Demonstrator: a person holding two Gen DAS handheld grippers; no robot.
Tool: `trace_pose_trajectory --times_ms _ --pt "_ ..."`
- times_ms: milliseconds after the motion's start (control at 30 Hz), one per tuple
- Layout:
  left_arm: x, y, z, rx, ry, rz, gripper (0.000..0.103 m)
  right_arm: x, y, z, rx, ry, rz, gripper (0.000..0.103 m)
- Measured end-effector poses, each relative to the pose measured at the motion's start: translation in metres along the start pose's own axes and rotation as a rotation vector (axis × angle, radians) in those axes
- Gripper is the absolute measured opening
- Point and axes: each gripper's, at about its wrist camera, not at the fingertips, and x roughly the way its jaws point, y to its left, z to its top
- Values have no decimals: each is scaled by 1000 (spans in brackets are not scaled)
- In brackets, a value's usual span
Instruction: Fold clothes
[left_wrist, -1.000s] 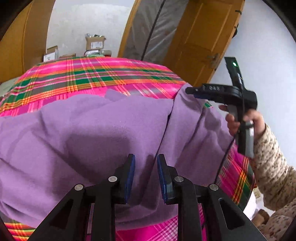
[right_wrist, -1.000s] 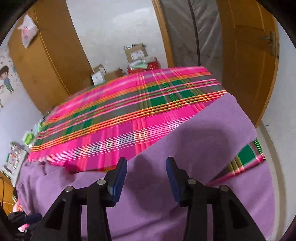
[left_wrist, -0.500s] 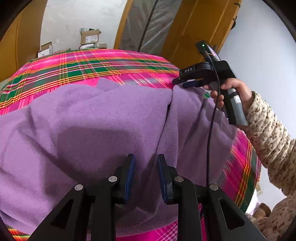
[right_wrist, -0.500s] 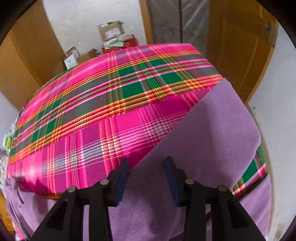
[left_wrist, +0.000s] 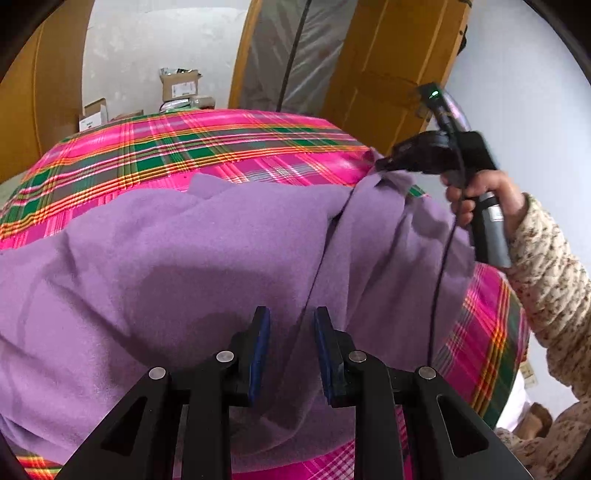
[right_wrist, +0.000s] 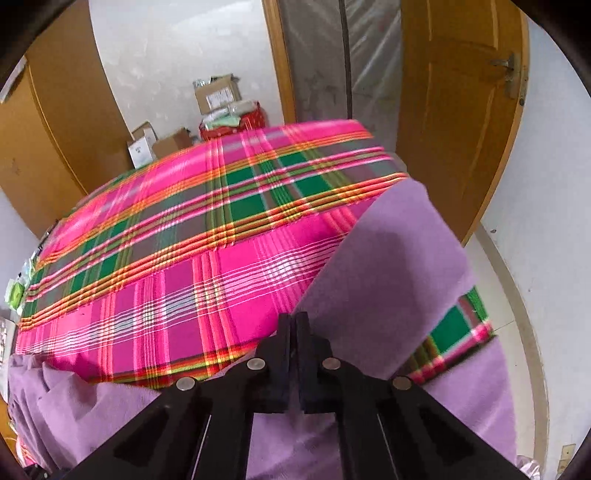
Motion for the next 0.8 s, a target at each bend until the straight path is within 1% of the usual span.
trace_pose_trajectory --times_ms 67,133,300,367,500,567,633,700,800 --pt "0 -5 -1 13 5 -7 38 -7 -7 -3 20 -15 7 3" --pt "0 -9 -2 26 8 -12 39 -13 -15 -9 34 -26 11 3" --pt "-1 -27 -5 95 5 19 39 -23 -28 -25 58 -53 31 3" --pt "1 -32 -5 111 11 34 39 -25 -34 -29 71 -67 50 3" --pt "8 -40 -4 135 33 94 39 -28 -43 -36 109 -73 79 3" --pt "11 -39 -3 127 42 103 39 -31 -48 -40 122 -82 95 3" --pt "16 -36 -3 96 63 110 39 -35 -54 -44 136 -92 114 3" --pt "17 -33 -2 71 67 104 39 -39 -59 -48 150 -103 128 3" --pt "17 -33 -2 66 60 107 39 -42 -66 -56 163 -114 140 3"
